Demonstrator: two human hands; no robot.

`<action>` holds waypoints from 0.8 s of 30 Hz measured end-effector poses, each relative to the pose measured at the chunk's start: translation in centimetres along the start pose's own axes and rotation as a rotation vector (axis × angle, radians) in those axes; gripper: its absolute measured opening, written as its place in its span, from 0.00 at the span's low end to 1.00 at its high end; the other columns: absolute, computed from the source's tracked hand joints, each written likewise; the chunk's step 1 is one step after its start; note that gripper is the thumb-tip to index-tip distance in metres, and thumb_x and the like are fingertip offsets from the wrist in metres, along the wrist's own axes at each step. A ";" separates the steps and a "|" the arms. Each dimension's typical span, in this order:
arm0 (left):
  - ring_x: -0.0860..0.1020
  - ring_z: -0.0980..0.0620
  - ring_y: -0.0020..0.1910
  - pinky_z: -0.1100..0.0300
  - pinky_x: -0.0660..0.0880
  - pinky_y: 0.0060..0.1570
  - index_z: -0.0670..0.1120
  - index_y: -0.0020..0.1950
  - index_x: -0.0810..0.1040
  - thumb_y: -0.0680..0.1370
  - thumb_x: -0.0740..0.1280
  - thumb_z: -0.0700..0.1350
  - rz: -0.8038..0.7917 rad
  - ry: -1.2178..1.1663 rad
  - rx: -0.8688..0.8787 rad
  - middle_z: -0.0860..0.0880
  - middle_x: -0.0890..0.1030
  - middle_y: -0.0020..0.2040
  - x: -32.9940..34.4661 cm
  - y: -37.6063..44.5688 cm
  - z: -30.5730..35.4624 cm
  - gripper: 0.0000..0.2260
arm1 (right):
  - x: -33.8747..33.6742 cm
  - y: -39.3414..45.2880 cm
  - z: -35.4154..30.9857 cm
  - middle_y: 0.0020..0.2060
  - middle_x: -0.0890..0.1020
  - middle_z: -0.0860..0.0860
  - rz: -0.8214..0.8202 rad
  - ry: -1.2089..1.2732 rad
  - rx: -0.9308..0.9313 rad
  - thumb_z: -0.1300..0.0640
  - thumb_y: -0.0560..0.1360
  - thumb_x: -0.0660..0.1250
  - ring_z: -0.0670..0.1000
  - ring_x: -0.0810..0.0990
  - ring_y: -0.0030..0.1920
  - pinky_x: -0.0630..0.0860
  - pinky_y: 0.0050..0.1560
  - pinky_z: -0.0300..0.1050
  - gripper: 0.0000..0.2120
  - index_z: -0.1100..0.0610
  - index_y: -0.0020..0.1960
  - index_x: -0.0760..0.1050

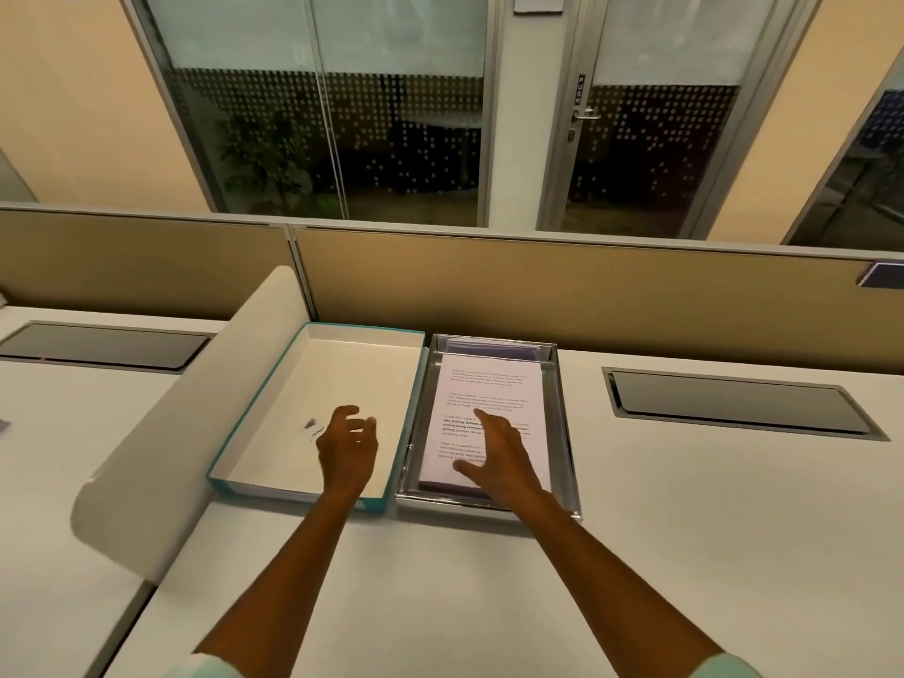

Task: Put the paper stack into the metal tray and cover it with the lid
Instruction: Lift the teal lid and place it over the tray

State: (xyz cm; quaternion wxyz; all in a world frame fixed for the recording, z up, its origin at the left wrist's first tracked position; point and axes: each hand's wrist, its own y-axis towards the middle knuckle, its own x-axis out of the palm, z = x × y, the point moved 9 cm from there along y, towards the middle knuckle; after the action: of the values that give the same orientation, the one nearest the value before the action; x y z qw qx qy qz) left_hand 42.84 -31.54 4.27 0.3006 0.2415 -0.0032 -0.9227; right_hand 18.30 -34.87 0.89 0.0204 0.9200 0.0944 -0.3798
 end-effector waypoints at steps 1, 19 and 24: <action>0.83 0.41 0.45 0.57 0.77 0.44 0.37 0.59 0.75 0.76 0.68 0.40 0.033 0.019 -0.009 0.36 0.83 0.48 -1.2 -0.2 -1.0 0.13 | 1.0 0.1 -0.8 0.74 0.66 0.51 -0.022 -0.012 -0.013 0.46 0.70 0.74 0.54 0.67 0.72 0.67 0.70 0.51 0.40 0.50 0.76 0.58; 0.81 0.40 0.49 0.50 0.80 0.48 0.42 0.63 0.73 0.79 0.64 0.51 0.134 -0.233 -0.578 0.39 0.80 0.52 -11.3 -4.6 -16.0 0.17 | 14.8 -0.5 -10.8 0.55 0.82 0.56 -0.276 -0.642 -0.500 0.59 0.78 0.65 0.58 0.77 0.58 0.73 0.58 0.50 0.11 0.58 0.58 0.81; 0.81 0.40 0.53 0.48 0.78 0.56 0.41 0.63 0.74 0.79 0.64 0.52 0.093 -0.384 -0.674 0.38 0.80 0.55 -9.3 -4.6 -16.5 0.18 | 15.5 -0.2 -10.3 0.49 0.85 0.56 -0.310 -0.680 -0.482 0.64 0.77 0.62 0.58 0.82 0.52 0.71 0.60 0.51 0.11 0.60 0.52 0.82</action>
State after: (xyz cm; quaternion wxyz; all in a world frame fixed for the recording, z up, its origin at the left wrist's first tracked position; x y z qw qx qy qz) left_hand 54.25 -20.27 -6.88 0.3987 -0.0482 0.2331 -0.8857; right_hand 36.13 -31.09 -2.68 0.2068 0.6869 0.3051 -0.6263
